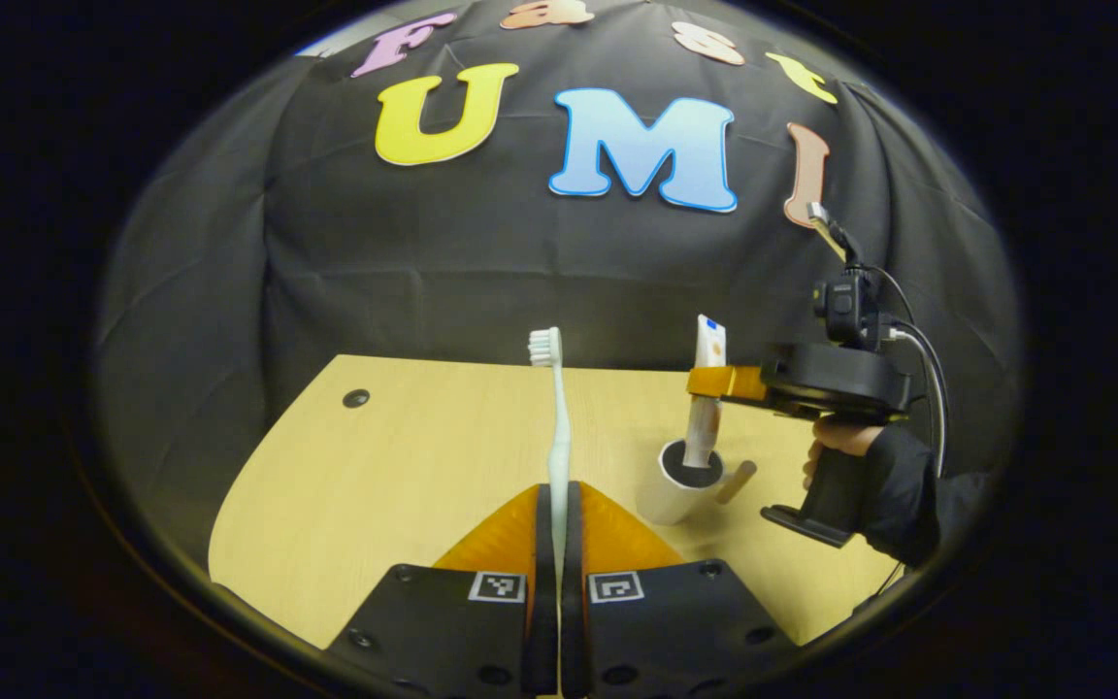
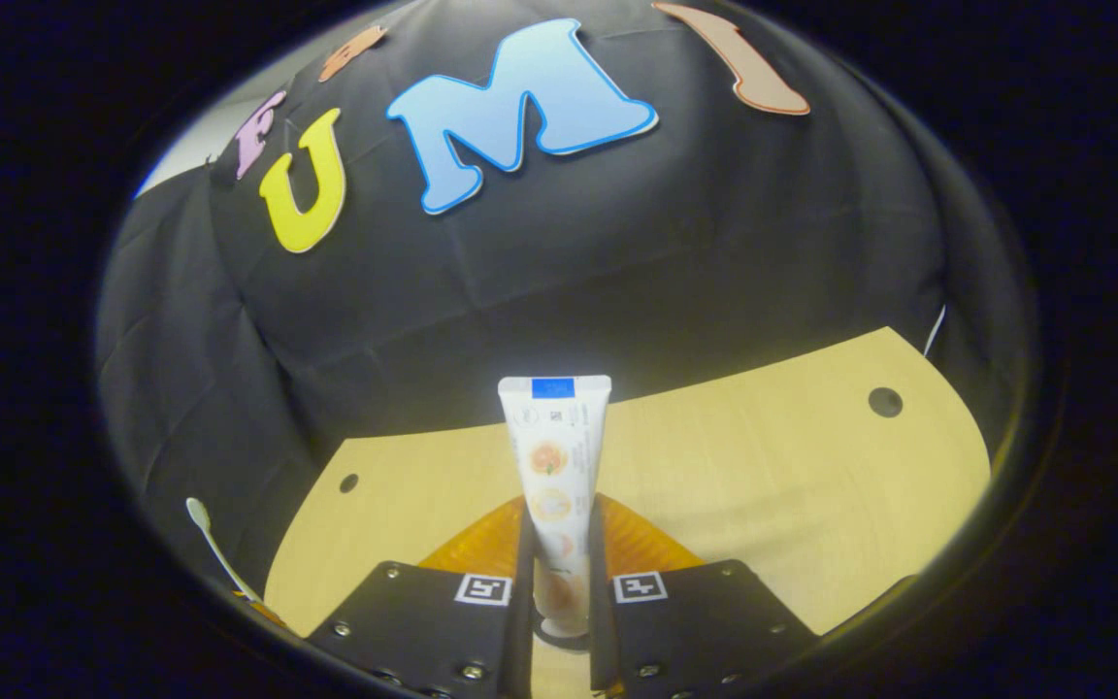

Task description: Put the toothbrush and toothpaste on the desktop into the cup, then pick up the cup and place it on the coaster on the desktop.

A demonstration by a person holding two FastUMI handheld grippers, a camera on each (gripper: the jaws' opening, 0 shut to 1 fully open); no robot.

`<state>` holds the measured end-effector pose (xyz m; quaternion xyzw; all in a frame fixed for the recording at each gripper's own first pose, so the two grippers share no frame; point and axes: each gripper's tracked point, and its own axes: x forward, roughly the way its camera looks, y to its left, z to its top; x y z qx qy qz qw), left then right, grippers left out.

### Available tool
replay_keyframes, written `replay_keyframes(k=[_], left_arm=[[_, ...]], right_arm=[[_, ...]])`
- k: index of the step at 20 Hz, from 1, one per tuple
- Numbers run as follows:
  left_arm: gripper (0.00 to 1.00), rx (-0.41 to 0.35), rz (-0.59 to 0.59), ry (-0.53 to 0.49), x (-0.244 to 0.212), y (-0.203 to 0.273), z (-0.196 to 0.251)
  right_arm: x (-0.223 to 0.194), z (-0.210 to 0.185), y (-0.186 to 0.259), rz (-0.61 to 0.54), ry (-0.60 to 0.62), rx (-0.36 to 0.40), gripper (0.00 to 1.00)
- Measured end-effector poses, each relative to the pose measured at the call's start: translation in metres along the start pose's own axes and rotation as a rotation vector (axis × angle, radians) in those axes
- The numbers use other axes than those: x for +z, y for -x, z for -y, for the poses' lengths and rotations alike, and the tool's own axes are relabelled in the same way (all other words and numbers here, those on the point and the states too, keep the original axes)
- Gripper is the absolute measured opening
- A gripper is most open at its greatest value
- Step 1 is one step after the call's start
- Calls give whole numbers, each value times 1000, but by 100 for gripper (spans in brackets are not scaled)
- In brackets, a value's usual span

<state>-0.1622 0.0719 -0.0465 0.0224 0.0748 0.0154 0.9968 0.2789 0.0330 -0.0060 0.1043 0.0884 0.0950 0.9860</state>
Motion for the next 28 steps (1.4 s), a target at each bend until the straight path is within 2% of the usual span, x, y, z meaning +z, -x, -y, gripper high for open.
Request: replay_keyframes(k=[2, 8, 9, 10, 11, 12, 13, 14, 16, 17, 18, 23, 28], left_arm=[[7, 5, 1, 1, 3, 2, 5], [10, 18, 3, 2, 20, 14, 9], [8, 19, 1, 4, 21, 14, 10], [10, 20, -1, 9, 23, 14, 10], [10, 21, -3, 13, 24, 12, 11], [10, 21, -6, 17, 24, 11, 13], [10, 22, -8, 20, 24, 10, 15], [10, 22, -10, 23, 24, 10, 14], [8, 21, -14, 30, 22, 9, 15], [8, 22, -15, 31, 21, 9, 15], [7, 21, -13, 31, 20, 8, 14], [10, 9, 0, 25, 16, -1, 13], [10, -25, 19, 12, 25, 4, 33]], right_arm=[[-6, -2, -5, -13, 7, 1, 23], [-22, 1, -14, -53, 27, -13, 24], [-24, 0, -16, -55, 19, -9, 31], [-26, 0, -14, -64, 13, -7, 29], [-31, 1, -14, -73, 21, -12, 37], [-34, 1, -14, -83, 26, -13, 37], [-33, 0, -11, -83, 26, -11, 30], [-34, -3, -12, -87, 23, 2, 42], [-34, -5, -9, -82, 25, 9, 57], [-30, -6, -9, -75, 23, 10, 51], [-27, -7, -8, -68, 17, 14, 56], [-10, -9, 3, -28, -15, 26, 56], [13, -2, 16, 25, -57, 29, 56]])
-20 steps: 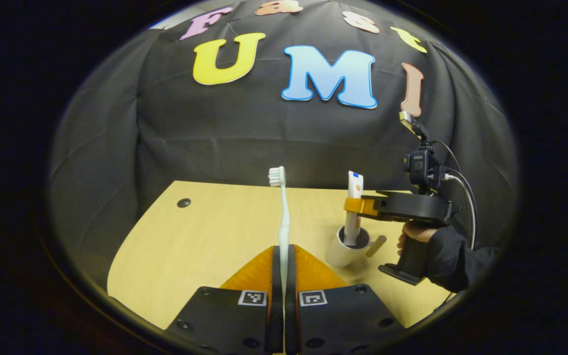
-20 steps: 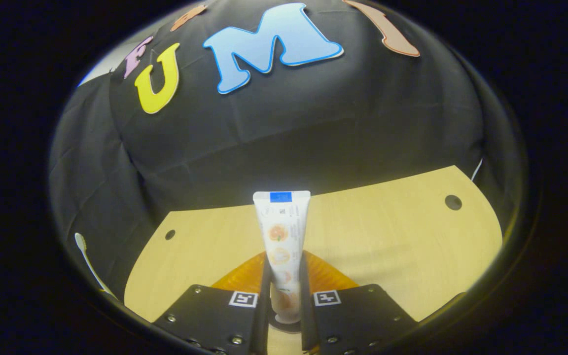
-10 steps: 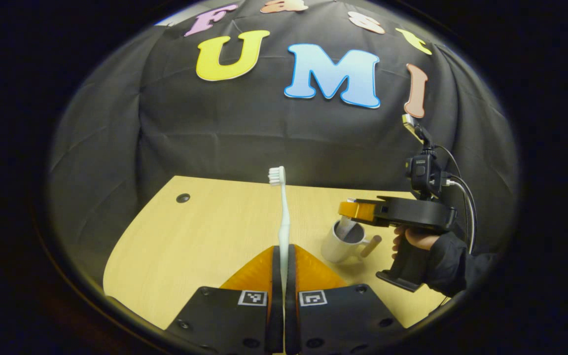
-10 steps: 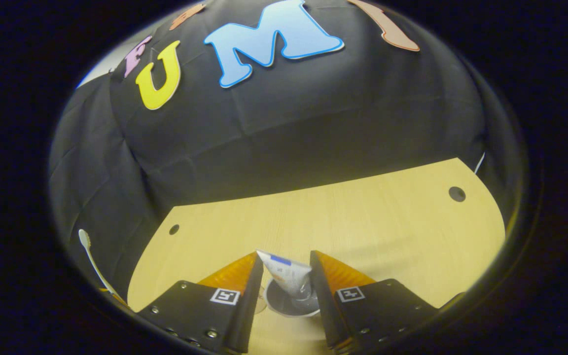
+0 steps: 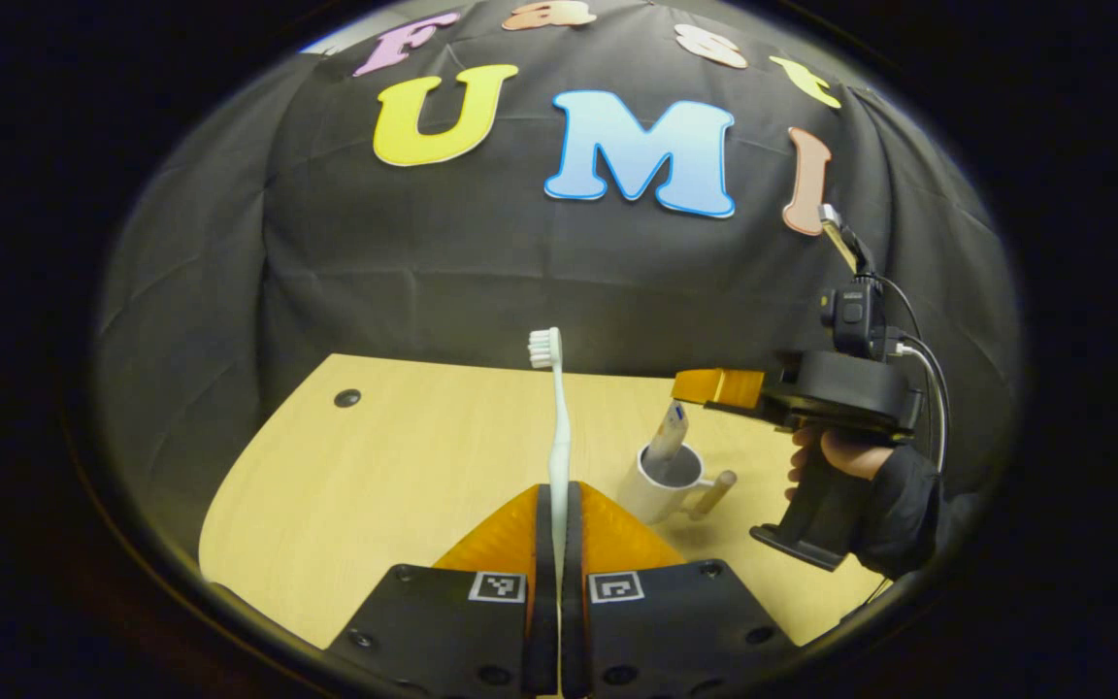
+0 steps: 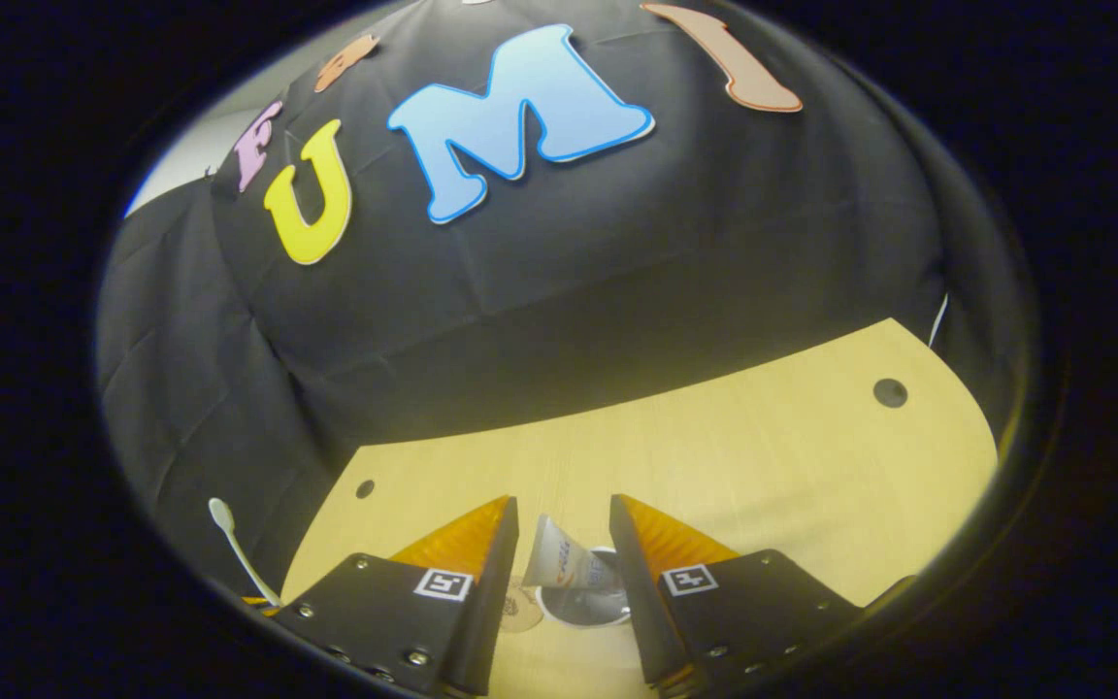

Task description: Put the toothbrush and toothpaste on the desktop into the cup, then pick up the cup and place it on the coaster on the desktop.

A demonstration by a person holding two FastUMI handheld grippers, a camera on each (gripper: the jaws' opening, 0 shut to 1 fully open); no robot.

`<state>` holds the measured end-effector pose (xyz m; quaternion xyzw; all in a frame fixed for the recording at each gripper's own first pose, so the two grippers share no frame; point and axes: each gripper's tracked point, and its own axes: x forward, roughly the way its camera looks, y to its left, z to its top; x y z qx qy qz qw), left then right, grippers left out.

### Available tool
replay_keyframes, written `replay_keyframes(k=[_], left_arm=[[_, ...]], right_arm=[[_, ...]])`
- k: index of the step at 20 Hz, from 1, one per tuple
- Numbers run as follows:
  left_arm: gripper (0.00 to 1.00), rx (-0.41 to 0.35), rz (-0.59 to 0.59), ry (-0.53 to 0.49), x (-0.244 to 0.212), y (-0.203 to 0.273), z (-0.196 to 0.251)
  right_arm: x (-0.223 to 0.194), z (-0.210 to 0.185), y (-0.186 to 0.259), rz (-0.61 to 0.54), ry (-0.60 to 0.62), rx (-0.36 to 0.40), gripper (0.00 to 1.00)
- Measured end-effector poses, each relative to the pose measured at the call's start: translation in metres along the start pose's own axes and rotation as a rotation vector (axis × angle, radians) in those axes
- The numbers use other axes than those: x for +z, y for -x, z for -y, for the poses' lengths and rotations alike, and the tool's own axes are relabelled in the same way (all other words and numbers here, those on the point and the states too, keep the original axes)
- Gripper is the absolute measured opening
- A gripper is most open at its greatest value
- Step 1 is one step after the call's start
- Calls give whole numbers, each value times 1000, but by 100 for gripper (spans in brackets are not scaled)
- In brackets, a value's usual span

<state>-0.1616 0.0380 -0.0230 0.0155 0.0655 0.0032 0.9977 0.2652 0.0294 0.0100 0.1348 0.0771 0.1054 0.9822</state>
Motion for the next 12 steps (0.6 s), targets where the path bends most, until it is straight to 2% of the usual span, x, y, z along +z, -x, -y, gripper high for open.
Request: replay_keyframes(k=[12], left_arm=[[9, -139, 95, -76, 38, -38, 74]], right_arm=[[32, 46, 38, 68, 20, -68, 56]])
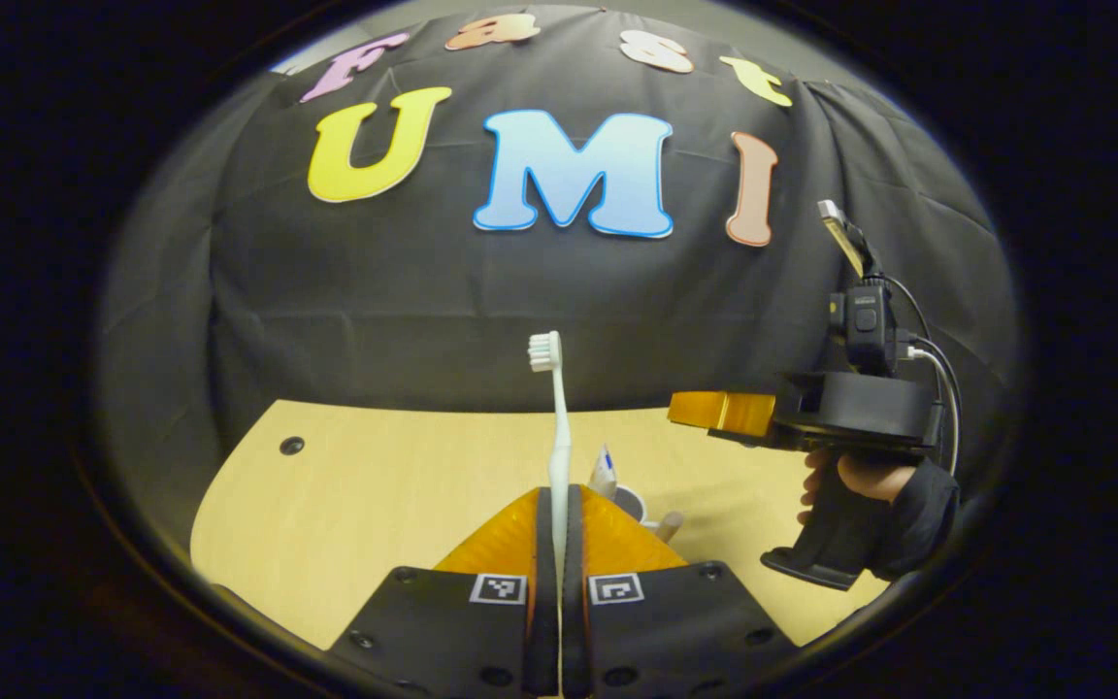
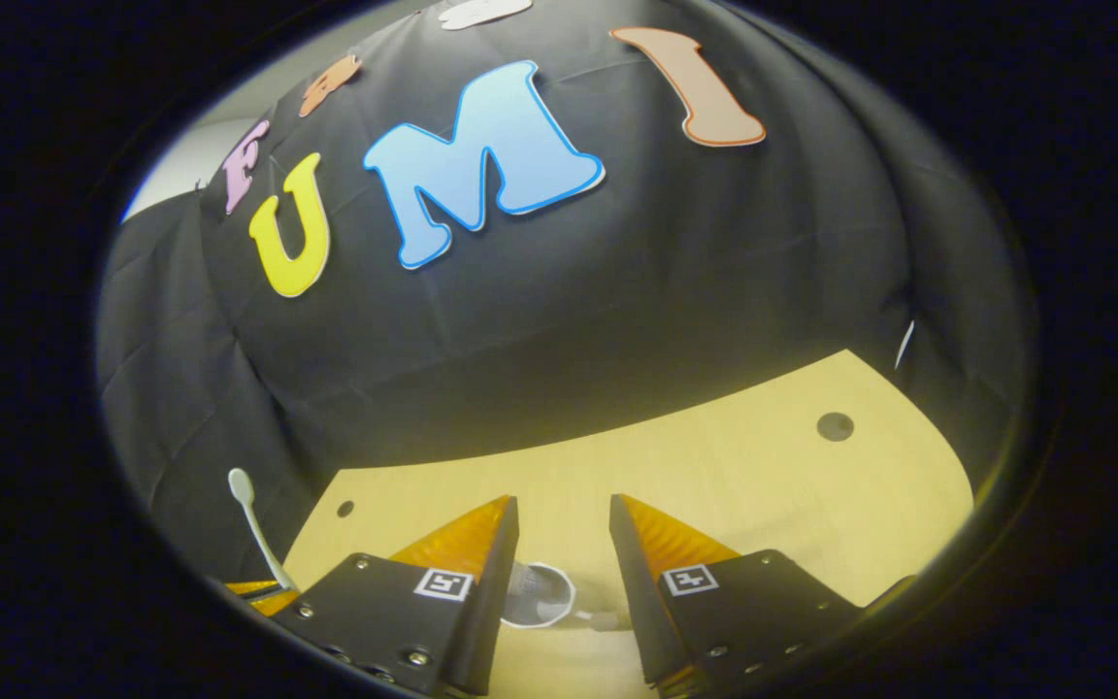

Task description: Put the toothbrush and toothpaste on the desktop into the cup, then pick up the cup and place it on the coaster on the desktop.

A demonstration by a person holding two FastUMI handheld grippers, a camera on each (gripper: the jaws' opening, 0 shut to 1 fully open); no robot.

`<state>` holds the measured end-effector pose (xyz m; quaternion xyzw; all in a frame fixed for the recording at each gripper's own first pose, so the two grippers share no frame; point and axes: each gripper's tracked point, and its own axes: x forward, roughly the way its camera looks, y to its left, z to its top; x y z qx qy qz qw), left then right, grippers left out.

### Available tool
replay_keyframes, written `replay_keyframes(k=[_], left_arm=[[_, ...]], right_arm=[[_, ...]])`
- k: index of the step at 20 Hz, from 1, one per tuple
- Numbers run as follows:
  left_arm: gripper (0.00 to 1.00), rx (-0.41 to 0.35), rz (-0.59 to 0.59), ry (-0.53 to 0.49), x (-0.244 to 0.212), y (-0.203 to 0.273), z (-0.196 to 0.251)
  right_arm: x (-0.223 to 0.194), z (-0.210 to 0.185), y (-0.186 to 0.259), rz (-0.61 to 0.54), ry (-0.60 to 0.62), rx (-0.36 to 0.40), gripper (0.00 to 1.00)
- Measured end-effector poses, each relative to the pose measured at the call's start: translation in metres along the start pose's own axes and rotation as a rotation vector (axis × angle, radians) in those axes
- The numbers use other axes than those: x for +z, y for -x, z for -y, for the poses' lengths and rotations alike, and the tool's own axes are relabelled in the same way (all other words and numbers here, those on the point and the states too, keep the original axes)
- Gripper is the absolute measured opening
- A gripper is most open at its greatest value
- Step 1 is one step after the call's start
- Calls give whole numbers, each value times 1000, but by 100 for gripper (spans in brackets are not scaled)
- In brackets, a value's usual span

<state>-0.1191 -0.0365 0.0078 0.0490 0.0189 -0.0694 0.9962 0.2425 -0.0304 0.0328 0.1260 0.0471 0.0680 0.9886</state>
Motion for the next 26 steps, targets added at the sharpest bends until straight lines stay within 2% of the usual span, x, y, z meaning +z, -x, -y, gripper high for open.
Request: replay_keyframes(k=[8, 13, 19, 26], left_arm=[[8, -109, 20, -61, 2, -58, 53], [9, -145, 22, -79, -3, -94, 77], [9, -136, 42, -97, -9, -128, 85], [10, -80, 43, -117, -27, -158, 72]], right_arm=[[6, 38, 29, 12, -23, -55, 56], [5, 72, 47, 11, -41, -112, 56], [3, 102, 65, 13, -80, -153, 56], [-21, 128, 82, -29, -82, -198, 56]])
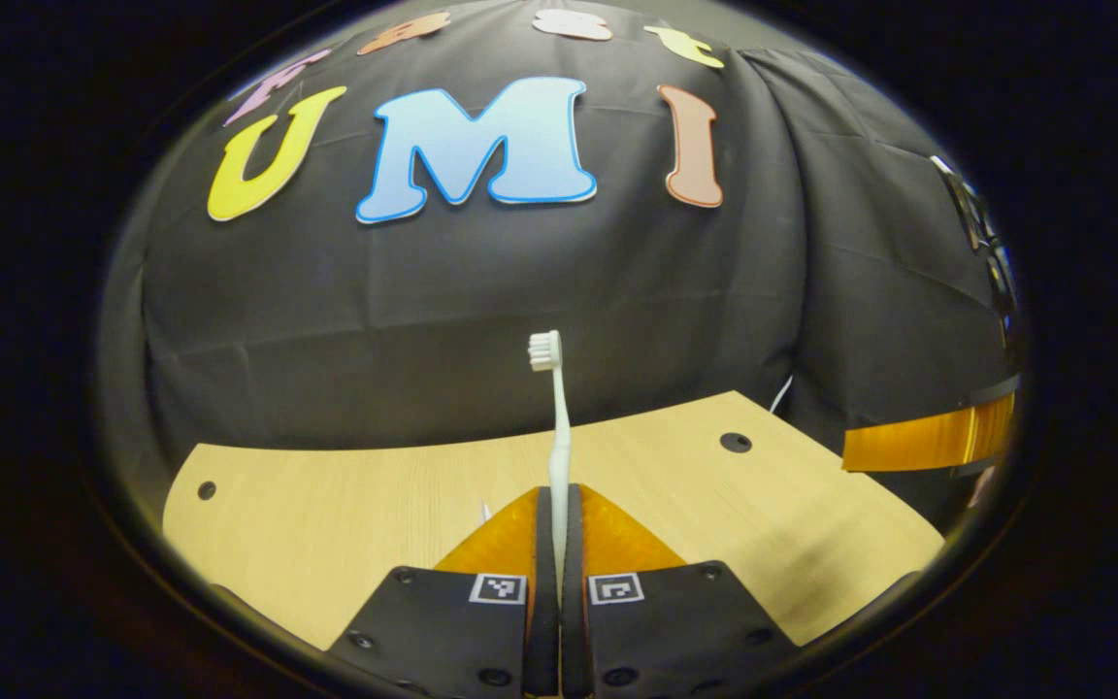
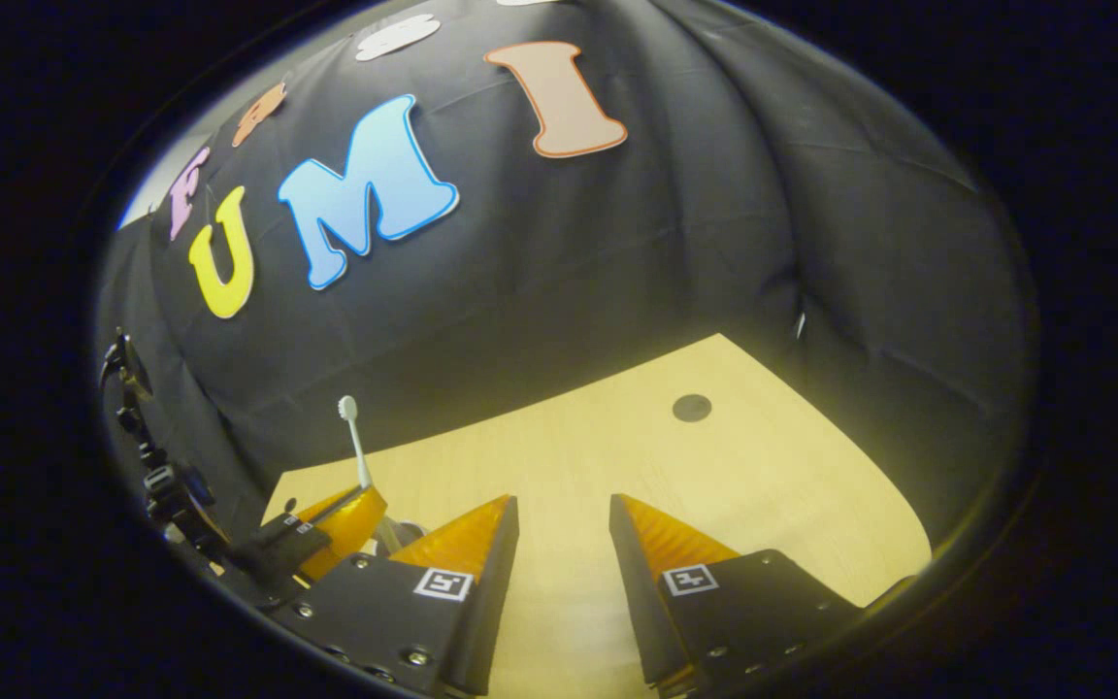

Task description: Put the toothbrush and toothpaste on the desktop into the cup, then pick up the cup and place it on the coaster on the desktop.

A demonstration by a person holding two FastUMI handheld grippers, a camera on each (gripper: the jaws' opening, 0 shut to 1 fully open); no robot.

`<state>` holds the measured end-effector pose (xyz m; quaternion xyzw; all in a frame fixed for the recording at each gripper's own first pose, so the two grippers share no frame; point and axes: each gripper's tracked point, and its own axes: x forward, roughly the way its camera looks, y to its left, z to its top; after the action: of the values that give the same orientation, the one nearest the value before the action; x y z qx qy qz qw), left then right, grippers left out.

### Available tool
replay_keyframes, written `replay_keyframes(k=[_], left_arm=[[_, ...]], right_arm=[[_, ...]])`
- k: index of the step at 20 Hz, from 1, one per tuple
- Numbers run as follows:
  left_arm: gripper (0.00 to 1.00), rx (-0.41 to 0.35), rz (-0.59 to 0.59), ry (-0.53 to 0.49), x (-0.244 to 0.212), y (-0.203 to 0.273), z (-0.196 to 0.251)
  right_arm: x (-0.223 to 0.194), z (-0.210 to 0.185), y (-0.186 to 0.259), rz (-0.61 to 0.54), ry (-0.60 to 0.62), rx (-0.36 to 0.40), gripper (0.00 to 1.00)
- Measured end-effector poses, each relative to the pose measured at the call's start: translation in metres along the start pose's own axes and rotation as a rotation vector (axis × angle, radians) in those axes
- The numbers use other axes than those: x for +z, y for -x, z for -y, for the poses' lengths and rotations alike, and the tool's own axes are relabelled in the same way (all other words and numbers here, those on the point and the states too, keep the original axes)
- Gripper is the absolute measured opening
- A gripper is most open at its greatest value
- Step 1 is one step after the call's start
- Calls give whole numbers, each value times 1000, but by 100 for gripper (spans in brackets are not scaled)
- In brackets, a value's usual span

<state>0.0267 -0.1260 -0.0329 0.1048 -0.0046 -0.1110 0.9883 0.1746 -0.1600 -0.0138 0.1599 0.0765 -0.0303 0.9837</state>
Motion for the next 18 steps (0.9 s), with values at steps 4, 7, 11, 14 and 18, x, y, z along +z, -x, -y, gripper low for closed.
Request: replay_keyframes(k=[4, 7, 11, 14, 18], left_arm=[[9, 28, 9, -14, -7, -2, -7], [9, 45, 6, -9, -16, 1, -11], [9, 57, 5, -27, -24, 1, -9], [13, 76, 13, -20, -25, 3, -10], [21, 84, 30, 3, -21, 8, -9]], right_arm=[[-11, 9, 6, -21, -3, -17, 56], [-19, 10, 9, -36, 4, -16, 56], [-26, 6, 12, -52, 19, -3, 56], [-29, 2, 12, -62, 21, 7, 56], [-30, 3, 12, -68, 24, 13, 56]])
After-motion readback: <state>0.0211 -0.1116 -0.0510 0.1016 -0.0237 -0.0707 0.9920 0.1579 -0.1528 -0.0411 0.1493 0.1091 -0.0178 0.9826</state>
